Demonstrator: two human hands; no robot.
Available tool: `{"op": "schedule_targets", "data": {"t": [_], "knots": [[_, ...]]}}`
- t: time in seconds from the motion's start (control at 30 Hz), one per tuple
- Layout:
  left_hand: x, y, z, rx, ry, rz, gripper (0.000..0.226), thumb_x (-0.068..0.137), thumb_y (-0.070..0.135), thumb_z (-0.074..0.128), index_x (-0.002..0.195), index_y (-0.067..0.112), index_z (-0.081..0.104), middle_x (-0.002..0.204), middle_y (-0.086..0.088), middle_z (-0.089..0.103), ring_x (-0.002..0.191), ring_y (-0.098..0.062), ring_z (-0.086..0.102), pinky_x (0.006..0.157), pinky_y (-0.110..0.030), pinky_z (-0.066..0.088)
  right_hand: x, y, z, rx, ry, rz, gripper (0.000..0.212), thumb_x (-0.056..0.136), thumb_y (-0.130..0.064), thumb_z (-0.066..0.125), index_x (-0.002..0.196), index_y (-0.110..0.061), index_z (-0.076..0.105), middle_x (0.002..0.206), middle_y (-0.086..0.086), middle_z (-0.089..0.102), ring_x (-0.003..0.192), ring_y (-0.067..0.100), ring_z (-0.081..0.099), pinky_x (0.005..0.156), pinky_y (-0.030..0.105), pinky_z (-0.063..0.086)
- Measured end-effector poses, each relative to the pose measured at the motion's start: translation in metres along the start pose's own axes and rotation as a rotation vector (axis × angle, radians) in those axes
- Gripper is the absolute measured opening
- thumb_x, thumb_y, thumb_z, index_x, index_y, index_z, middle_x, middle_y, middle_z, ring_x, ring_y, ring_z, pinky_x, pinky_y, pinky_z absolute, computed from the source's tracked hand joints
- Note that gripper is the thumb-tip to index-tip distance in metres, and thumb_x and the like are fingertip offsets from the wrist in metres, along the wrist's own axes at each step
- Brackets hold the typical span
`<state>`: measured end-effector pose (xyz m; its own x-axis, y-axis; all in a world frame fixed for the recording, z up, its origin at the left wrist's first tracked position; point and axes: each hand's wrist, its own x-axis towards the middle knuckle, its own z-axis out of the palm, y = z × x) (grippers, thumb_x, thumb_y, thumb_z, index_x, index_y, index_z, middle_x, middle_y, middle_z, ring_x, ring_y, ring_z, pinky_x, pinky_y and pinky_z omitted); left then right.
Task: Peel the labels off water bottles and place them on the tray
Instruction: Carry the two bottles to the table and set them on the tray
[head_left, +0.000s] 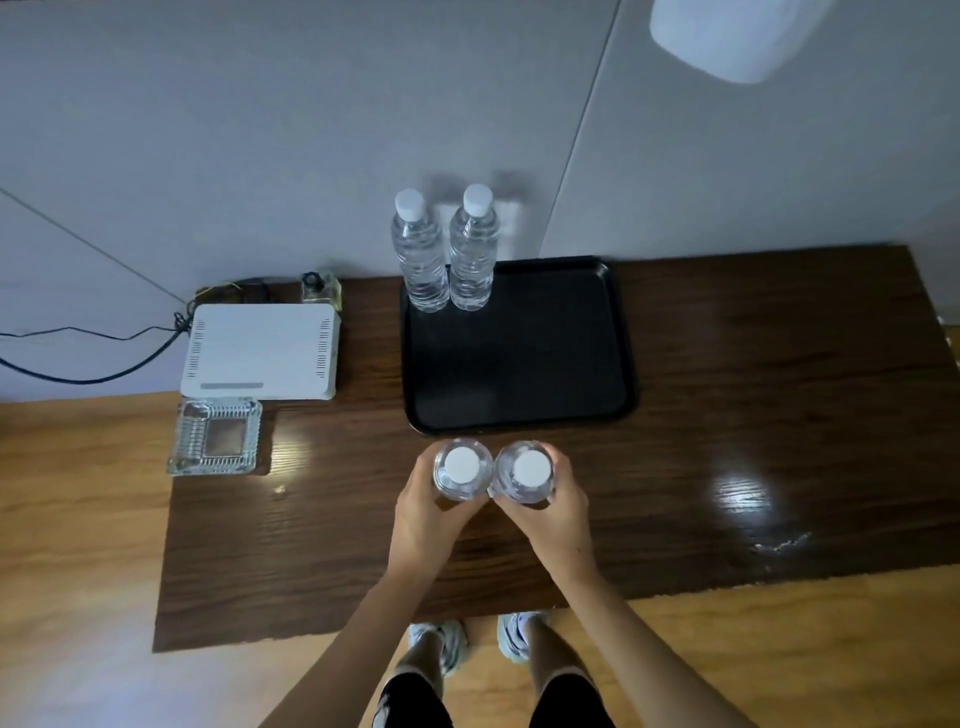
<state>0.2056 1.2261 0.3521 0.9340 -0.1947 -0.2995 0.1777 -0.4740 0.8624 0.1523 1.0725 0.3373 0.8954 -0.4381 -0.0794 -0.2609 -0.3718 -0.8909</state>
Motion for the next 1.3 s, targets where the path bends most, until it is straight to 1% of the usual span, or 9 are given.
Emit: {"op": "schedule_targets", "data": {"t": [0.1, 0.23, 0.33, 0.43, 0.7, 0.83, 1.0, 1.1, 1.3], "knots": [[0.002, 0.007, -0.004, -0.007, 0.029, 0.028, 0.070, 0.068, 0.032, 0.084, 0.112, 0.065, 0.041, 0.113, 0.042, 0.055, 0.107, 0.016, 0.053, 0.080, 0.002, 0.039, 0.009, -0.008, -0.003, 0.024, -0.012, -0.037, 0.072, 0.068, -0.026, 0.085, 0.122, -0.048, 0.044, 0.117, -0.021, 0.060, 0.114, 0.000, 0.056, 0.089, 0.025, 0.052], [0.018, 0.028, -0.020, -0.032, 0.039, 0.076, 0.068, 0.065, 0.038, 0.085, 0.114, 0.061, 0.043, 0.112, 0.038, 0.058, 0.105, 0.012, 0.056, 0.078, -0.002, 0.045, 0.037, -0.027, -0.007, 0.059, -0.033, -0.069, 0.071, 0.065, -0.029, 0.086, 0.125, -0.030, 0.048, 0.115, -0.024, 0.061, 0.112, -0.002, 0.057, 0.087, 0.022, 0.052], [0.043, 0.048, -0.032, -0.045, 0.051, 0.103, 0.070, 0.063, 0.041, 0.084, 0.113, 0.065, 0.041, 0.110, 0.034, 0.061, 0.106, 0.006, 0.060, 0.080, -0.008, 0.049, 0.069, -0.049, -0.009, 0.066, -0.020, -0.134, 0.070, 0.064, -0.040, 0.083, 0.123, -0.034, 0.046, 0.113, -0.036, 0.057, 0.108, -0.011, 0.055, 0.082, 0.012, 0.050], [0.071, 0.061, -0.040, -0.053, 0.053, 0.106, 0.069, 0.061, 0.049, 0.081, 0.111, 0.070, 0.037, 0.107, 0.043, 0.057, 0.107, 0.008, 0.058, 0.078, -0.004, 0.047, 0.099, -0.065, -0.002, 0.099, -0.031, -0.117, 0.067, 0.064, -0.043, 0.081, 0.120, -0.038, 0.044, 0.109, -0.041, 0.055, 0.103, -0.011, 0.057, 0.079, 0.011, 0.049], [0.108, 0.033, -0.030, -0.111, 0.044, -0.009, 0.068, 0.063, 0.041, 0.081, 0.114, 0.061, 0.040, 0.099, 0.040, 0.059, 0.098, 0.022, 0.054, 0.078, -0.012, 0.045, 0.128, -0.037, 0.032, 0.053, -0.114, 0.011, 0.066, 0.065, -0.044, 0.079, 0.118, -0.041, 0.040, 0.101, -0.025, 0.059, 0.099, -0.005, 0.060, 0.079, 0.018, 0.051], [0.111, 0.021, -0.021, -0.139, 0.064, -0.031, 0.066, 0.064, 0.040, 0.081, 0.107, 0.068, 0.038, 0.104, 0.037, 0.060, 0.100, 0.015, 0.057, 0.077, -0.011, 0.046, 0.123, -0.028, 0.042, 0.051, -0.062, 0.009, 0.065, 0.066, -0.040, 0.081, 0.114, -0.047, 0.038, 0.100, -0.030, 0.058, 0.098, -0.012, 0.057, 0.071, 0.006, 0.047], [0.111, 0.014, -0.018, -0.138, 0.086, -0.022, 0.066, 0.070, 0.032, 0.081, 0.115, 0.056, 0.039, 0.107, 0.029, 0.060, 0.102, 0.020, 0.053, 0.073, 0.002, 0.042, 0.119, -0.026, 0.048, 0.049, -0.015, 0.021, 0.064, 0.067, -0.040, 0.081, 0.113, -0.049, 0.037, 0.099, -0.031, 0.058, 0.098, -0.014, 0.056, 0.071, 0.004, 0.045], [0.119, 0.014, -0.017, -0.144, 0.071, -0.016, 0.066, 0.072, 0.029, 0.081, 0.112, 0.061, 0.039, 0.109, 0.026, 0.060, 0.102, 0.018, 0.054, 0.074, 0.000, 0.043, 0.125, -0.025, 0.051, 0.059, -0.013, 0.036, 0.066, 0.068, -0.035, 0.083, 0.115, -0.046, 0.038, 0.102, -0.029, 0.057, 0.099, -0.015, 0.056, 0.072, 0.004, 0.045], [0.159, 0.025, -0.024, -0.183, 0.061, -0.009, 0.069, 0.067, 0.036, 0.078, 0.125, 0.038, 0.042, 0.105, 0.027, 0.060, 0.094, 0.023, 0.053, 0.069, 0.003, 0.041, 0.162, -0.032, 0.061, 0.073, 0.004, 0.068, 0.064, 0.070, -0.032, 0.081, 0.119, -0.039, 0.040, 0.104, -0.022, 0.059, 0.099, -0.006, 0.059, 0.074, 0.011, 0.049]]}}
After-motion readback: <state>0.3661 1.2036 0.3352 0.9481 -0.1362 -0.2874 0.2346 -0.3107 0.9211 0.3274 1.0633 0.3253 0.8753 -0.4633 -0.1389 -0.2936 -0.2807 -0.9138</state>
